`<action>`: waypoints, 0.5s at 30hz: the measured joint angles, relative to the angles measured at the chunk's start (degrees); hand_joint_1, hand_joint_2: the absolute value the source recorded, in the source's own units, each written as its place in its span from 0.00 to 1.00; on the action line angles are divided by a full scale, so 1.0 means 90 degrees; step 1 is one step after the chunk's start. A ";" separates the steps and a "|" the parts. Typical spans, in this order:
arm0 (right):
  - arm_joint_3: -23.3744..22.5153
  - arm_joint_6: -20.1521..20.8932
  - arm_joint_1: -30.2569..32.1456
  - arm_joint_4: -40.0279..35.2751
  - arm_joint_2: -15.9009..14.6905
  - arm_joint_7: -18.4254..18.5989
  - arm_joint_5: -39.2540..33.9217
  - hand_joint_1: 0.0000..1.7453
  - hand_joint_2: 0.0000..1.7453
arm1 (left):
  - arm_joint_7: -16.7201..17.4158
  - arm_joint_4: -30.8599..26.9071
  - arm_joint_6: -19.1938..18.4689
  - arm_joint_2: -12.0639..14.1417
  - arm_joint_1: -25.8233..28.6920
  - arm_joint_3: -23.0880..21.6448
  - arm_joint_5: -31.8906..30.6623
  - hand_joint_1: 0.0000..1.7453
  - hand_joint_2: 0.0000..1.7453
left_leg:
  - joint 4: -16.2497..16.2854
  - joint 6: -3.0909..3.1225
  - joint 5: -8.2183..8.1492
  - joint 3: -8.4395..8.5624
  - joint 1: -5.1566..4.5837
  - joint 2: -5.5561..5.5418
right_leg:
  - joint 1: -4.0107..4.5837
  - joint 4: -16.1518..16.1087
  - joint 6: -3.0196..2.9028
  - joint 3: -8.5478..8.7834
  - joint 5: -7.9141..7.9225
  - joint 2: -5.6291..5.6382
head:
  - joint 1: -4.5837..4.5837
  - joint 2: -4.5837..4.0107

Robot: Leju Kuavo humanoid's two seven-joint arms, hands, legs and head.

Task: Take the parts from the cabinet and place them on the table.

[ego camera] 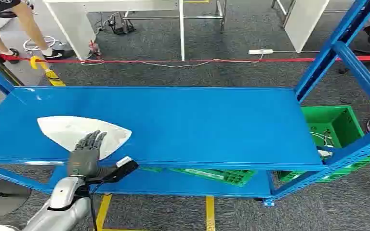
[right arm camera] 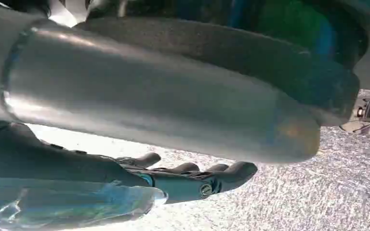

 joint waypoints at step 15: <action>0.0000 -0.0032 0.0013 0.0000 -0.0046 0.0000 -0.0107 0.00 0.00 | 0.0170 0.0218 0.0172 0.0095 0.0003 0.0536 -0.0146 0.00 1.00 | 0.0000 0.0004 -0.0004 -0.0003 0.0000 0.0000 | 0.0000 0.0000 0.0001 0.0010 -0.0003 -0.0002 | 0.0000 0.0000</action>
